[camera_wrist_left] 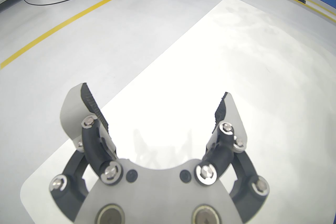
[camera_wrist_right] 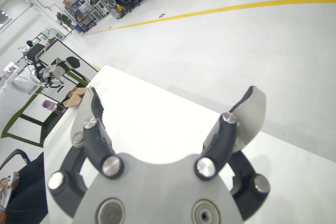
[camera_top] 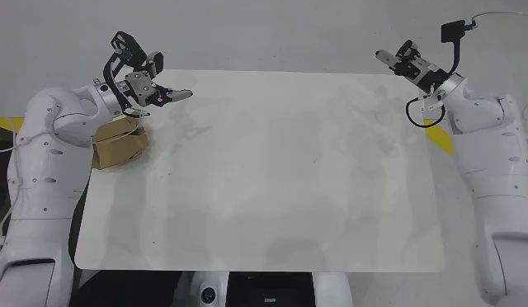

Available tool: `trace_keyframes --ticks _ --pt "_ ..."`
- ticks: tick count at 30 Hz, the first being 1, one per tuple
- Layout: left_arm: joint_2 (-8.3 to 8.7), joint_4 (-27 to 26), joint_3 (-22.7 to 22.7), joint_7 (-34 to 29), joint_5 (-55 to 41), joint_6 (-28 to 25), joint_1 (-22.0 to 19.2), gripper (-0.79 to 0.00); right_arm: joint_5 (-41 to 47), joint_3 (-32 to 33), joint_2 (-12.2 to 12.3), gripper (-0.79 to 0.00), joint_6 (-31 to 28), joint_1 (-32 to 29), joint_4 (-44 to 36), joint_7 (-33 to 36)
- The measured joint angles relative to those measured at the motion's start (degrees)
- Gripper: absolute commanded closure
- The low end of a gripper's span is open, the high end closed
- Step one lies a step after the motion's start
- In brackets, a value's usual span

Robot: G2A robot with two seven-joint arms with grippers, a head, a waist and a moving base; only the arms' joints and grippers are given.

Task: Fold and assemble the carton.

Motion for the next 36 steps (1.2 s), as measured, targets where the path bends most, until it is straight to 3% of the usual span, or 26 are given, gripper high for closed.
trace_keyframes --ticks 29,33,36 --pt "-0.01 -0.08 -0.05 0.15 -0.11 0.22 0.11 -0.785 0.00 0.00 0.00 -0.785 0.00 0.00 0.00 0.00" --pt "0.05 -1.46 -0.89 1.10 -0.54 5.79 1.24 -0.785 0.00 0.00 0.00 -0.785 0.00 0.00 0.00 0.00" --pt "0.19 -1.76 -1.78 -1.96 -5.15 9.31 1.65 -0.785 0.00 0.00 0.00 -0.785 0.00 0.00 0.00 0.00"
